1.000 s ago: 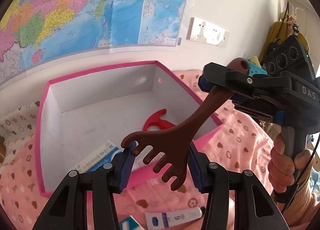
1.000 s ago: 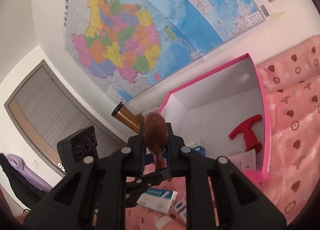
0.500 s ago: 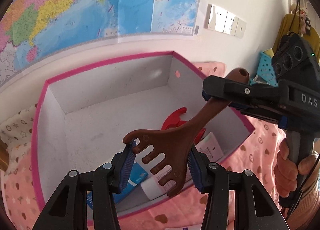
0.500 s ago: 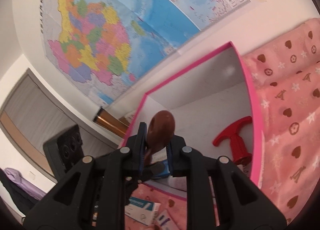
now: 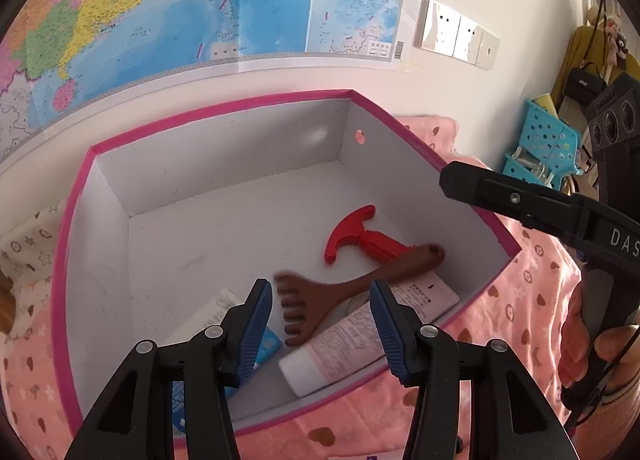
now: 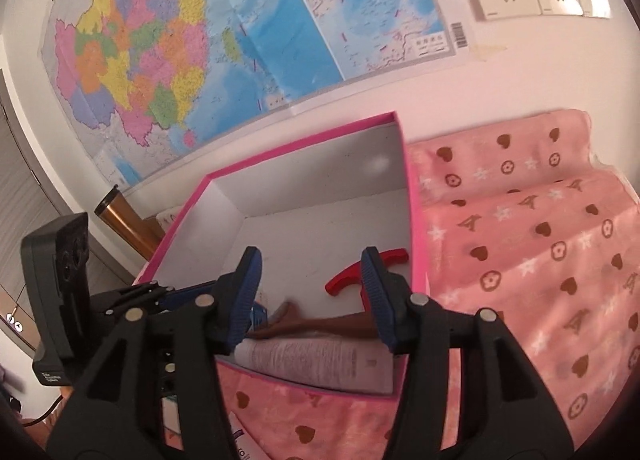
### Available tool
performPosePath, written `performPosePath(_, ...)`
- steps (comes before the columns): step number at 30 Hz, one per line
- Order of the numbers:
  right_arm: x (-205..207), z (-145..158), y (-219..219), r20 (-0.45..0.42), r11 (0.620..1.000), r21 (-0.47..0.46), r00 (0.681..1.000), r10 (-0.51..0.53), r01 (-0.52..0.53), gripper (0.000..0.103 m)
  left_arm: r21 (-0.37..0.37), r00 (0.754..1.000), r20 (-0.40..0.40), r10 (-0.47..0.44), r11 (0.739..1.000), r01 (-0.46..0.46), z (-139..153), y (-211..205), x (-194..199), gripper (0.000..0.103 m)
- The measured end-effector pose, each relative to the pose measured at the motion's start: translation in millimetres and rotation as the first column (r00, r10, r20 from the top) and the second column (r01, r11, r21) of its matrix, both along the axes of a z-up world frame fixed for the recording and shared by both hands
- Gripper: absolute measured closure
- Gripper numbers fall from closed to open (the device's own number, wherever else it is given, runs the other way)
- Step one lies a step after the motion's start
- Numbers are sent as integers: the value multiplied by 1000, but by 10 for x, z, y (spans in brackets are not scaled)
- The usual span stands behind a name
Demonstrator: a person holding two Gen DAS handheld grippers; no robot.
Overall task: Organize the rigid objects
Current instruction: 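Carry the comb into the magenta box and open the right tool, then move the right tool toward the white tube with a black cap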
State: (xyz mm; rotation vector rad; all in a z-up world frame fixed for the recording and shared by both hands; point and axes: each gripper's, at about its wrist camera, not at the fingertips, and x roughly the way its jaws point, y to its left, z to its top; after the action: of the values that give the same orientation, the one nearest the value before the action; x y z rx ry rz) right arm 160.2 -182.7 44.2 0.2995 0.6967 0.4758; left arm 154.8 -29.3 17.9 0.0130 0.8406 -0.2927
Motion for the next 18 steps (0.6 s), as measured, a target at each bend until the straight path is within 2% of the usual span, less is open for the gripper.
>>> performPosePath(5, -116, 45, -57, 10, 1000, -6, 1000, -7, 7, 49, -15, 998, 60, -10, 1000, 11, 91, 21, -170, 51)
performPosePath(12, -400, 131, -85, 45, 999, -11, 998, 42, -42, 49, -42, 988, 151, -22, 999, 29, 260, 120, -580, 44)
performPosePath(18, -643, 93, -75, 43, 996, -2, 995, 93, -93, 49, -54, 983, 182, -2, 998, 12, 308, 228, -894, 43)
